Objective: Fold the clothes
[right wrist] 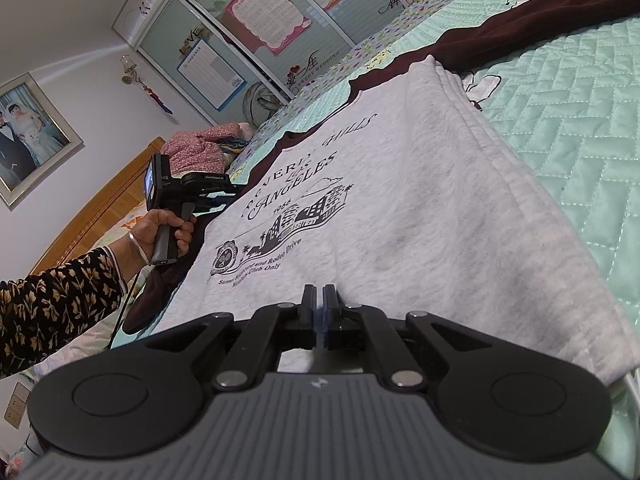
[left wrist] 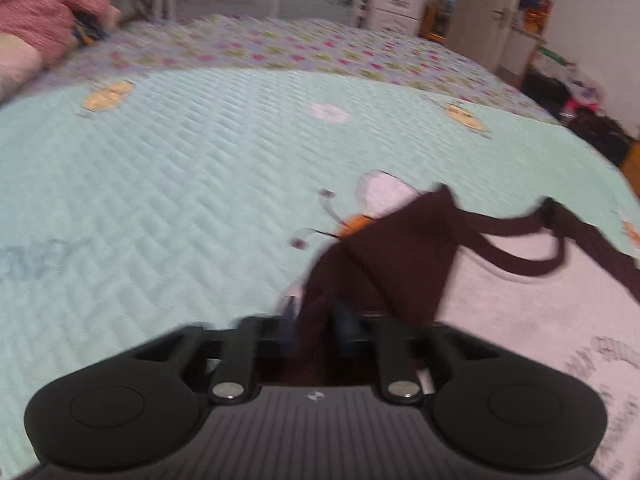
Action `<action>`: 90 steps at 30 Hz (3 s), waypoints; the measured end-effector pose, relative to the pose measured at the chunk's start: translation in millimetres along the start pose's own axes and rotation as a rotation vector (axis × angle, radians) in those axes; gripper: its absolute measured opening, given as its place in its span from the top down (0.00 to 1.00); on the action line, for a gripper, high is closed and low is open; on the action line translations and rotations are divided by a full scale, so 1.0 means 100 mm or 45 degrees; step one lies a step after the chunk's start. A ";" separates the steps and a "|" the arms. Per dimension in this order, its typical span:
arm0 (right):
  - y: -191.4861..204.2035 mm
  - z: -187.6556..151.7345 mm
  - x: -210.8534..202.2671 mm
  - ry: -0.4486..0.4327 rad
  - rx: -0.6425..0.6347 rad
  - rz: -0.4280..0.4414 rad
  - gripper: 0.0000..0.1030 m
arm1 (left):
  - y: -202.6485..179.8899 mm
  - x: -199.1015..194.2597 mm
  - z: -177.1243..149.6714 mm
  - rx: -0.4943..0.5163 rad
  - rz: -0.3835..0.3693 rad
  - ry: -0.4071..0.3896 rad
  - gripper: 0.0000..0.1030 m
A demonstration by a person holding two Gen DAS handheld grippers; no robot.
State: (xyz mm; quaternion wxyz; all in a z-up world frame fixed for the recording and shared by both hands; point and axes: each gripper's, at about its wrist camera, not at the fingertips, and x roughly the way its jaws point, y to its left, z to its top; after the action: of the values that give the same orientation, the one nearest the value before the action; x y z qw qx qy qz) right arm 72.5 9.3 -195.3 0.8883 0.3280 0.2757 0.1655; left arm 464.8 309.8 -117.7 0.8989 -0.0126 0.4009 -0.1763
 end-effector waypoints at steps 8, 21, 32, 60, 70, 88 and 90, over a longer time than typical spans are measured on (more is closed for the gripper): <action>0.00 0.00 0.00 0.000 0.000 -0.001 0.97 | 0.01 -0.30 0.07 0.090 0.266 -0.201 0.96; -0.01 0.01 0.01 -0.005 0.002 0.000 0.97 | 0.03 -0.05 0.09 0.022 0.569 -0.152 0.78; -0.03 0.01 -0.01 -0.007 0.006 0.005 0.96 | -0.68 -0.58 -0.48 0.310 0.295 -0.129 0.51; -0.13 1.36 0.16 -0.100 0.022 -0.194 0.58 | -1.05 -2.27 -2.60 0.066 0.316 0.065 0.31; -0.38 1.09 -0.15 0.050 0.119 -0.287 0.77 | -1.01 -2.33 -2.69 0.068 0.283 0.062 0.28; 0.31 0.34 -0.85 0.189 -0.081 -0.528 0.72 | -0.77 -2.86 -2.81 -0.182 0.124 -0.104 0.30; 0.50 0.32 -0.90 0.167 -0.068 -0.440 0.68 | -0.59 -3.05 -2.85 -0.334 0.076 -0.214 0.30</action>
State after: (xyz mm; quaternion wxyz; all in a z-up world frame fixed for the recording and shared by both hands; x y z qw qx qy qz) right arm 14.6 -12.7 -107.0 0.8920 0.2405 0.3807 0.0386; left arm 52.2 388.5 -82.5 0.9248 -0.1327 0.3440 -0.0939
